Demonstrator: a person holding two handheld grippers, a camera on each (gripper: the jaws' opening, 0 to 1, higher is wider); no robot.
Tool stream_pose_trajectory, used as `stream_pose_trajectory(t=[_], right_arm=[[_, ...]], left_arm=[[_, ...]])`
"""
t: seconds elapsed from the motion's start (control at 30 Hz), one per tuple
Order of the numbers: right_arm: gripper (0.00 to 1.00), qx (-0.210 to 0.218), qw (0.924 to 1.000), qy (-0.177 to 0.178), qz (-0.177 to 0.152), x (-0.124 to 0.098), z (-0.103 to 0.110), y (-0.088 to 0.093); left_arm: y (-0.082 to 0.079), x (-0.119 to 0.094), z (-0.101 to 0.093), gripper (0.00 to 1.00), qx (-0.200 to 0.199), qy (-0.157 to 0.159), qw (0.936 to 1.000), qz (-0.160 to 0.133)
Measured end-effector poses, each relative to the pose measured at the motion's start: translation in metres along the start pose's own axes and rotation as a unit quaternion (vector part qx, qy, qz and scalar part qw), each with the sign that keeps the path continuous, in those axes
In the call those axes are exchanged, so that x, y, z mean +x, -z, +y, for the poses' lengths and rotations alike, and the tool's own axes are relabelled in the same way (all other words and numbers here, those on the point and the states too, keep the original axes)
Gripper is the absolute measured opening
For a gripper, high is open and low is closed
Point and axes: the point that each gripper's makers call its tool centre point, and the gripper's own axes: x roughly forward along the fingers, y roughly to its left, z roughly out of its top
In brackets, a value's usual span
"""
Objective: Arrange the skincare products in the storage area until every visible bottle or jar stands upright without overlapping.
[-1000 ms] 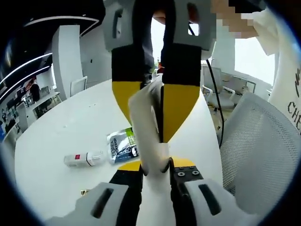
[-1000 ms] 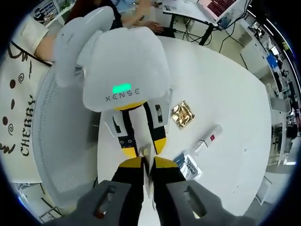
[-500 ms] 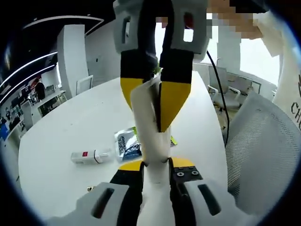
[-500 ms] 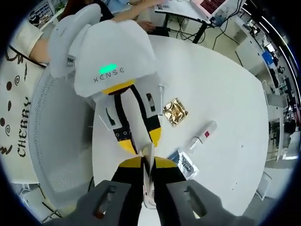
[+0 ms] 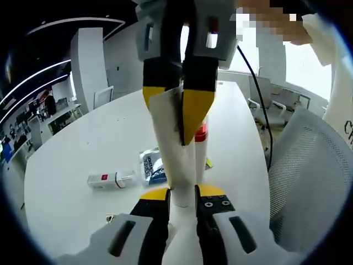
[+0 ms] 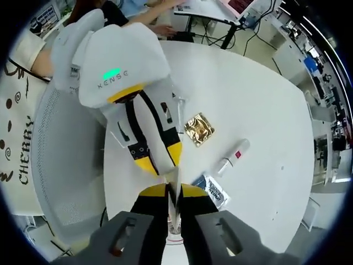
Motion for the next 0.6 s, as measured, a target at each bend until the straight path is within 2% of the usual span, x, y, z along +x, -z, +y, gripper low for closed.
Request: stream_pose_trajectory(t=[0.27, 0.6], right_arm=[[0.07, 0.021, 0.9998, -0.001, 0.001, 0.0005, -0.0050, 0.0016], [0.06, 0.037, 0.9990, -0.024, 0.005, 0.0005, 0.0024, 0.0019]], left_arm=[[0.0023, 0.0015, -0.0024, 0.14, 0.002, 0.005, 1.0000, 0.005], [0.0032, 0.0010, -0.0029, 0.13, -0.002, 0.009, 0.9999, 0.006]])
